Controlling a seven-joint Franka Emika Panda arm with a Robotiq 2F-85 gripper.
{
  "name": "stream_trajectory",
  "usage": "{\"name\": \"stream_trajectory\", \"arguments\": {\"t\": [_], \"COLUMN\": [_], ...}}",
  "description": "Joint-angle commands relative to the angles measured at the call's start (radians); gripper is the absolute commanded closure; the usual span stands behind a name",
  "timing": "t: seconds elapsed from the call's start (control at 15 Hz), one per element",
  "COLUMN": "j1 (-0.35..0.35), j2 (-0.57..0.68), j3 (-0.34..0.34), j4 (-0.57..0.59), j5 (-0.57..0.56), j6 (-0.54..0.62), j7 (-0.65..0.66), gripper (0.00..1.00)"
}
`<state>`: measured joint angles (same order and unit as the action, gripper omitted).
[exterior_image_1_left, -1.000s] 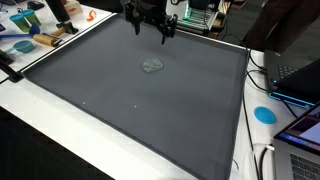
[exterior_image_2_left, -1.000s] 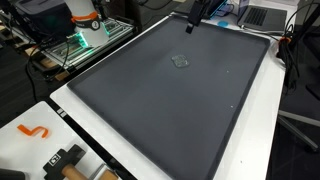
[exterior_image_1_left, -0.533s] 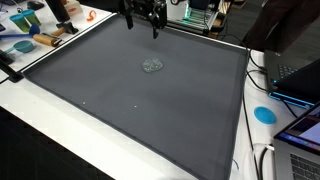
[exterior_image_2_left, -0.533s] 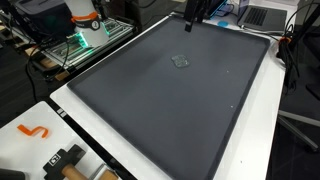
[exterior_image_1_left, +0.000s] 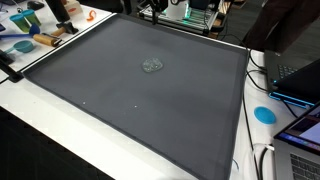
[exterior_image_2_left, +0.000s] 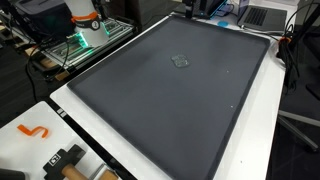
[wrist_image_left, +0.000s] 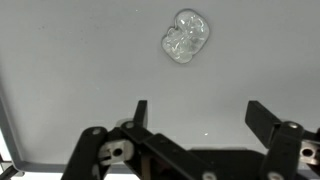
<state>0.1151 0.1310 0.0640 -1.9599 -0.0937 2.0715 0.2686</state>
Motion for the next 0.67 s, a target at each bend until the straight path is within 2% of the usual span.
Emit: {"name": "stream_trajectory", "arguments": {"t": [0.0, 0.07, 0.6], "j1": [0.002, -0.002, -0.001], "j2": [-0.052, -0.016, -0.027], "j3": [0.003, 0.003, 0.005], "j4": [-0.048, -0.005, -0.011], "j5": [-0.012, -0.002, -0.003], "j6": [0.014, -0.002, -0.002], "j7": [0.043, 0.012, 0.025], "gripper": [0.00, 0.00, 0.00]}}
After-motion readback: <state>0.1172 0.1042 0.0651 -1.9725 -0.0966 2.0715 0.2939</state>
